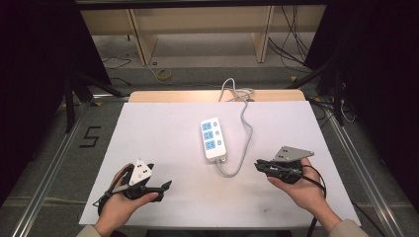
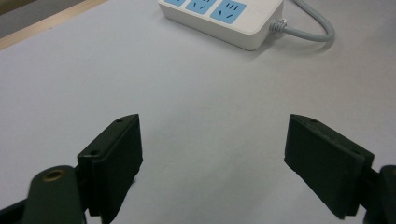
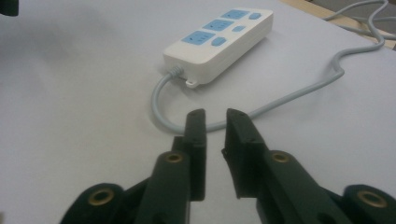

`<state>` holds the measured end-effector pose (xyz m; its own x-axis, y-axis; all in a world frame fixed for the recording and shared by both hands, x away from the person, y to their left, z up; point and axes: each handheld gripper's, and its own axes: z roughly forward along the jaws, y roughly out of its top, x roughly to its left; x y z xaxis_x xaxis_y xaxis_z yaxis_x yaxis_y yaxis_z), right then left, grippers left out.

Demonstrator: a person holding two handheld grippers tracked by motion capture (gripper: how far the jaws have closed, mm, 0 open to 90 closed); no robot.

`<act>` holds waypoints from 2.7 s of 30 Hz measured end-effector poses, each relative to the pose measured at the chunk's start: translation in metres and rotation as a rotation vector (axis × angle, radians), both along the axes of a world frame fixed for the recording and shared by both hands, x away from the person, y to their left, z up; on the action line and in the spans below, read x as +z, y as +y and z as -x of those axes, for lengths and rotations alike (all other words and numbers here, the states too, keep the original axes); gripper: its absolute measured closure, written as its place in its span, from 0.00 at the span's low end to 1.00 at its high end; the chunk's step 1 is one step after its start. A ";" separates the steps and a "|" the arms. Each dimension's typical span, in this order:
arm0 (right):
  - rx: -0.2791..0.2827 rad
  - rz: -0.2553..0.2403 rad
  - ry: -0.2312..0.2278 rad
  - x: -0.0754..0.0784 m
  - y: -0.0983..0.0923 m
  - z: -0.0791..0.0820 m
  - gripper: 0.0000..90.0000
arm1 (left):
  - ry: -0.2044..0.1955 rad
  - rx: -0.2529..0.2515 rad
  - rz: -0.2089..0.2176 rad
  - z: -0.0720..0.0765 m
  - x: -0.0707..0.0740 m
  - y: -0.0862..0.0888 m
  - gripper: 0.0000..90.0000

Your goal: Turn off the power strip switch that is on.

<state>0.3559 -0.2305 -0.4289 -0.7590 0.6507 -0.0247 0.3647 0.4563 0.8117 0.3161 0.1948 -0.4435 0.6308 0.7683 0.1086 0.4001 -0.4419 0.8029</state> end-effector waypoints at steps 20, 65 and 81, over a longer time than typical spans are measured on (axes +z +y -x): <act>-0.052 0.041 0.063 0.014 0.024 -0.034 1.00 | 0.007 -0.011 -0.007 -0.002 -0.001 -0.002 0.22; -0.032 0.165 0.102 0.020 0.090 -0.101 1.00 | 0.006 -0.011 -0.007 -0.001 0.000 -0.002 0.22; -0.036 0.198 0.123 0.016 0.112 -0.123 1.00 | 0.002 -0.012 -0.007 0.000 0.000 -0.002 0.22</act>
<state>0.4788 -0.1186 -0.4125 -0.7405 0.6691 -0.0632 0.4744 0.5870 0.6560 0.3159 0.1929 -0.4440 0.6399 0.7602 0.1128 0.3962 -0.4520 0.7992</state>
